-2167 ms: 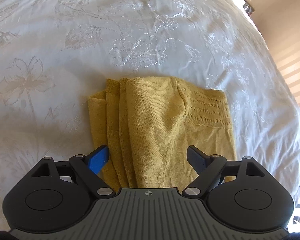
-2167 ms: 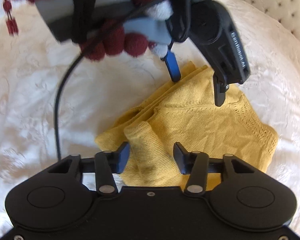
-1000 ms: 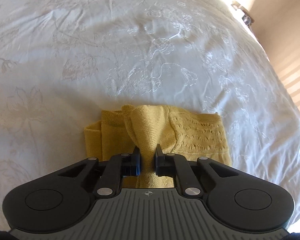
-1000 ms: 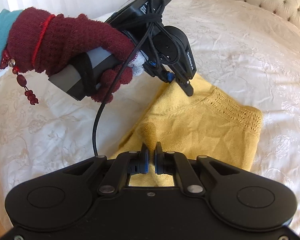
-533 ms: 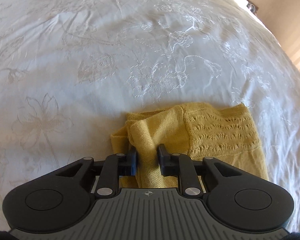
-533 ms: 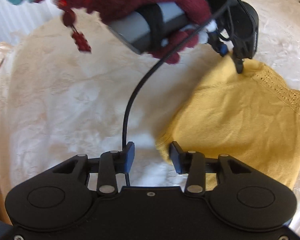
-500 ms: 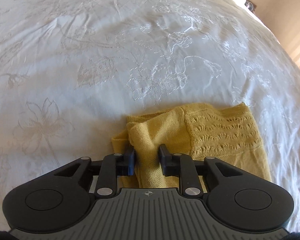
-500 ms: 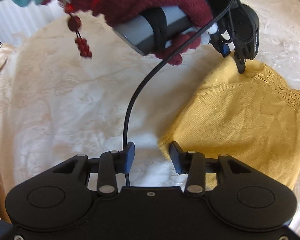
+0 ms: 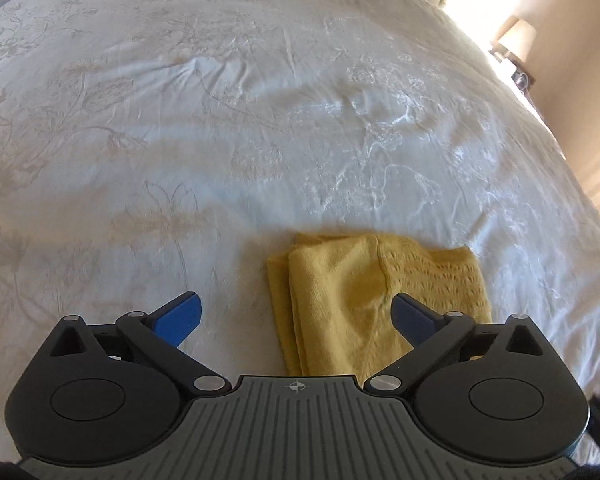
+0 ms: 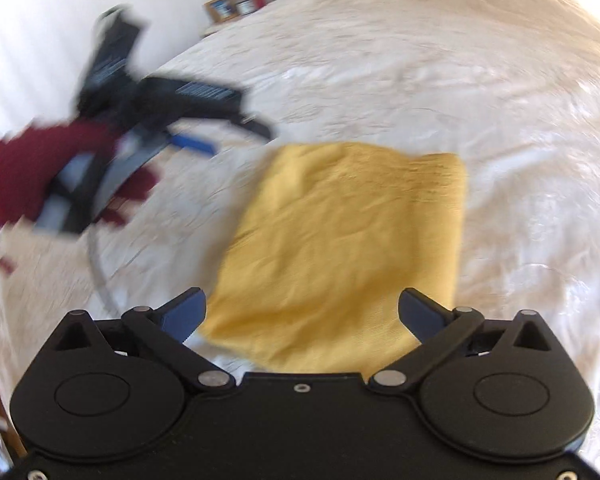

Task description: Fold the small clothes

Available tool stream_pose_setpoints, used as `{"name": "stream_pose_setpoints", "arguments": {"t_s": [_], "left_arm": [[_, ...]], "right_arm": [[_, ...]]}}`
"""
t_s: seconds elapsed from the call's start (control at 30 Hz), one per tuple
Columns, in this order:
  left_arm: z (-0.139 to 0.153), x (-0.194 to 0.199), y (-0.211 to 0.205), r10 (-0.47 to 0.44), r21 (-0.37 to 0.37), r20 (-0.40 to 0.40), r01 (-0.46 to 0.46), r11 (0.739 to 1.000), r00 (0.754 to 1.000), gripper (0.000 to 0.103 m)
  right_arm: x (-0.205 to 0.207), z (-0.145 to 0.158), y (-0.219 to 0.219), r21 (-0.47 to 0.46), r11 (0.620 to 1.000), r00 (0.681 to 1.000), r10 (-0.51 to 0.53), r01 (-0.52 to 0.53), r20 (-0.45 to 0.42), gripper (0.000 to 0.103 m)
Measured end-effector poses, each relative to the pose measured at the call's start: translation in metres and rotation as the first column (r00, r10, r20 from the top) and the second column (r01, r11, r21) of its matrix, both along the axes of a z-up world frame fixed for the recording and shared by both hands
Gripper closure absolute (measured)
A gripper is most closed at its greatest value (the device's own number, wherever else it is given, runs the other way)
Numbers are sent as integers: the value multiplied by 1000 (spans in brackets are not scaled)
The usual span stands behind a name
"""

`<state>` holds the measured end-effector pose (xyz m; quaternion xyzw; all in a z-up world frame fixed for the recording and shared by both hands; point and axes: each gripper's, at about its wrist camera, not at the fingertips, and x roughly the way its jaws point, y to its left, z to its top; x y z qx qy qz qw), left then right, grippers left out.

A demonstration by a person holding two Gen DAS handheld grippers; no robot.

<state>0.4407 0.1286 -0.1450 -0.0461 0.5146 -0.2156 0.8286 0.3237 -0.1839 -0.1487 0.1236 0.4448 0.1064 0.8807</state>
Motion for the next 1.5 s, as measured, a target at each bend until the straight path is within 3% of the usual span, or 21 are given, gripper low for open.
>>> {"name": "stream_pose_setpoints", "arguments": {"t_s": [0.23,0.53,0.63,0.87,1.0,1.03,1.07,1.1,1.13,1.2,1.33,1.5], "left_arm": [[-33,-15,-11,-19,-1,-117,19,1000,993,0],[-65,10,-35,-30,2,-160,31,1000,987,0],[-71,19,-42,-56,19,-154,60,998,986,0],[-73,33,-51,-77,0,-141,78,997,987,1],[-72,30,-52,-62,-23,-123,60,998,990,1],[-71,28,-51,-63,-27,-118,60,998,991,3],[-69,26,-51,-69,-37,-107,65,997,992,27],[-66,25,-50,-83,-58,-94,78,995,992,54],[-63,23,-49,-86,-73,-91,80,994,992,60],[-55,18,-51,-94,-71,-74,89,994,993,77],[-30,2,-54,-112,-65,-13,111,992,994,80],[23,-39,-58,-157,-94,113,168,981,981,80]], "right_arm": [[51,-33,-50,83,993,991,-78,87,-110,1],[100,-80,-83,254,950,969,-128,181,-212,0],[110,-98,-87,317,925,959,-131,209,-250,0],[122,-116,-94,484,839,960,-146,249,-240,0],[123,-113,-94,477,833,948,-163,281,-274,0],[124,-111,-92,466,840,947,-157,277,-281,1],[125,-108,-88,440,855,946,-156,272,-283,13],[125,-105,-85,405,875,947,-158,265,-279,27],[123,-101,-82,361,898,948,-158,254,-275,54],[119,-88,-77,327,920,961,-142,217,-238,56],[103,-48,-62,276,944,978,-144,182,-152,59],[68,8,-41,223,967,992,-122,126,-35,60]]}}
